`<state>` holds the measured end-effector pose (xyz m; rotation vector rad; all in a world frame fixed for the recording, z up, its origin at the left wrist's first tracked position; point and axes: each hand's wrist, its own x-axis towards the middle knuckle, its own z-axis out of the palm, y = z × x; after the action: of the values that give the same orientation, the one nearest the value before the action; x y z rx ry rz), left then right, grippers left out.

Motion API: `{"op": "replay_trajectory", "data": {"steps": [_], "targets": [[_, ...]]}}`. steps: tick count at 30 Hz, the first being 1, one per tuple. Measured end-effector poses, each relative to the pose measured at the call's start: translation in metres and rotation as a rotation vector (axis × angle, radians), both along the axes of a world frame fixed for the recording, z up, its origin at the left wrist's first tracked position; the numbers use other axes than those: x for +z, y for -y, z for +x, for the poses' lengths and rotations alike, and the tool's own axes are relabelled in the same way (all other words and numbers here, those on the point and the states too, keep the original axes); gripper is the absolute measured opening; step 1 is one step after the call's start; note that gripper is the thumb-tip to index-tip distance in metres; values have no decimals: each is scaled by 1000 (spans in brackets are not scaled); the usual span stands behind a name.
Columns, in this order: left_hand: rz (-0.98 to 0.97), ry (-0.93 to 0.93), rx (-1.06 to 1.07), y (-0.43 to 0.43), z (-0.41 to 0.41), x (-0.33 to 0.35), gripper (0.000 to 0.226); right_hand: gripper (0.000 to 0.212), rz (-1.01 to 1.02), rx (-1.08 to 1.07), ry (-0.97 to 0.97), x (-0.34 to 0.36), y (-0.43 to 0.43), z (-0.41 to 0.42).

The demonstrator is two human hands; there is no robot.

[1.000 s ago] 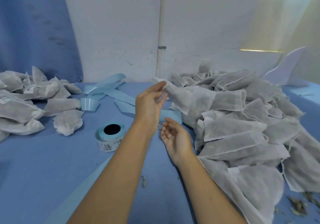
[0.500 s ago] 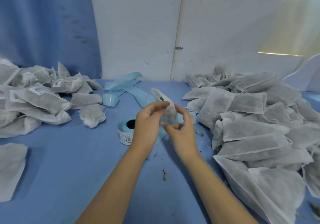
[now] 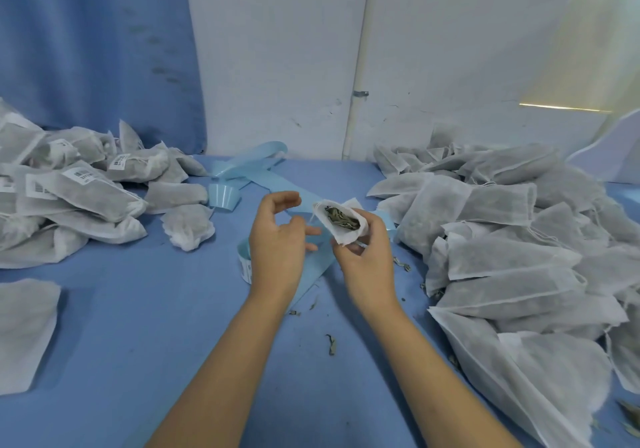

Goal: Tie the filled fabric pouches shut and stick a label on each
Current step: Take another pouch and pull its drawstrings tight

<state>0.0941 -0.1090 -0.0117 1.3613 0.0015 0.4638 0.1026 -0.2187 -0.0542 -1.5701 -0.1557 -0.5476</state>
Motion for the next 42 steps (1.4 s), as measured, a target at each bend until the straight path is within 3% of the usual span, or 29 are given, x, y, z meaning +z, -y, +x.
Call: {"op": "replay_trajectory", "data": {"steps": [3, 9, 12, 16, 22, 31, 34, 39, 42], "targets": [[23, -44, -61, 0, 2, -3, 29, 43, -31, 5, 0, -3, -1, 0], [289, 16, -9, 1, -1, -8, 15, 65, -209, -102, 16, -4, 1, -1], [366, 58, 48, 1, -2, -7, 14, 66, -122, -107, 59, 1, 0, -4], [342, 51, 60, 1, -1, -6, 7, 54, -54, -183, 99, 7, -2, -9], [305, 35, 73, 2, -2, -4, 8, 26, -178, -329, 191, 11, 1, -11], [284, 1, 144, -6, 4, -6, 8, 41, -18, -216, 214, 10, -2, -10], [291, -1, 116, -4, 2, -7, 12, 40, -145, -207, 210, 9, -2, -11], [329, 30, 45, 3, -2, -6, 12, 55, -568, -342, 216, 7, -2, -15], [328, 47, 11, 4, -3, -7, 15, 56, -640, -388, 286, 10, -6, -17]]}}
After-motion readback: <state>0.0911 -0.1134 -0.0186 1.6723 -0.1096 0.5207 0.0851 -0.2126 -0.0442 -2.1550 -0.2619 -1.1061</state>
